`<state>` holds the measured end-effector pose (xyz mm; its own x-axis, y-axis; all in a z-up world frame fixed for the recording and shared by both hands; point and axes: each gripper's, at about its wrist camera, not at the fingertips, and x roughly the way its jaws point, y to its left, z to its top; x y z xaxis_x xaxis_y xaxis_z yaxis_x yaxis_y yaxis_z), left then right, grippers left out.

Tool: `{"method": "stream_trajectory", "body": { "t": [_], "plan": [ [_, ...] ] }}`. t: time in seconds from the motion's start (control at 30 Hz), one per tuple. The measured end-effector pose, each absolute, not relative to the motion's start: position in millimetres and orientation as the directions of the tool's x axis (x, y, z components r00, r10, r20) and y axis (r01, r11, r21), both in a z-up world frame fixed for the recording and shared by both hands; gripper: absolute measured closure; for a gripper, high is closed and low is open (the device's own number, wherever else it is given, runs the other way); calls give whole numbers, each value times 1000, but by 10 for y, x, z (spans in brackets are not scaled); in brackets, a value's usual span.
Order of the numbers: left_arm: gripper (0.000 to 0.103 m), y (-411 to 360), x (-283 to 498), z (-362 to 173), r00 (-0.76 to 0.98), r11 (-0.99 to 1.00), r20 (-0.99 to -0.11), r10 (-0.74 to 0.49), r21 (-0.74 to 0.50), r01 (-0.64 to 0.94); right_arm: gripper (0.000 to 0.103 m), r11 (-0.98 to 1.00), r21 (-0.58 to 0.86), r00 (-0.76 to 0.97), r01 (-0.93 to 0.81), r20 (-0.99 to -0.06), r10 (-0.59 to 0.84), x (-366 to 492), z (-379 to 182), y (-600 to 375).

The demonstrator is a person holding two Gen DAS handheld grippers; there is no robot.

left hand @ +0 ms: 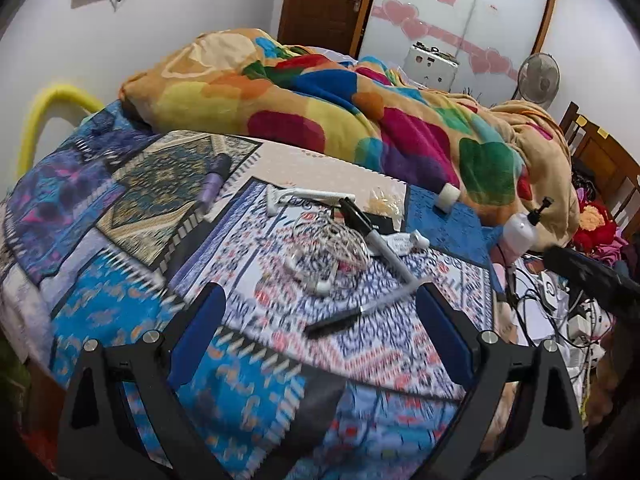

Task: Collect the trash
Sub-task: 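Grasp the white earphone cable with the left gripper while the right gripper grasps the white tape roll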

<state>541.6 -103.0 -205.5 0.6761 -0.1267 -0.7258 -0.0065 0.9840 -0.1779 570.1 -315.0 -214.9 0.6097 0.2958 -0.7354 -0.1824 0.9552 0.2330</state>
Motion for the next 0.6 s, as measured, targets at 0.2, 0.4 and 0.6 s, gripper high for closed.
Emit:
{"method": "stream_trajectory", "body": {
  "t": [0.2, 0.4, 0.6],
  "plan": [
    [10, -1078, 5736, -2256, 670, 985, -730, -133, -170, 11, 22, 938, 320, 539, -133, -771, 339, 6367, -2458, -3289],
    [20, -1162, 6003, -2427, 649, 986, -746, -148, -159, 43, 27, 926, 361, 510, -113, -778, 366, 6833, -2656, -3287],
    [41, -1182, 6191, -2568, 624, 979, -759, -188, -194, 60, 50, 928, 358, 485, -99, -797, 360, 7163, -2791, -3209]
  ]
}}
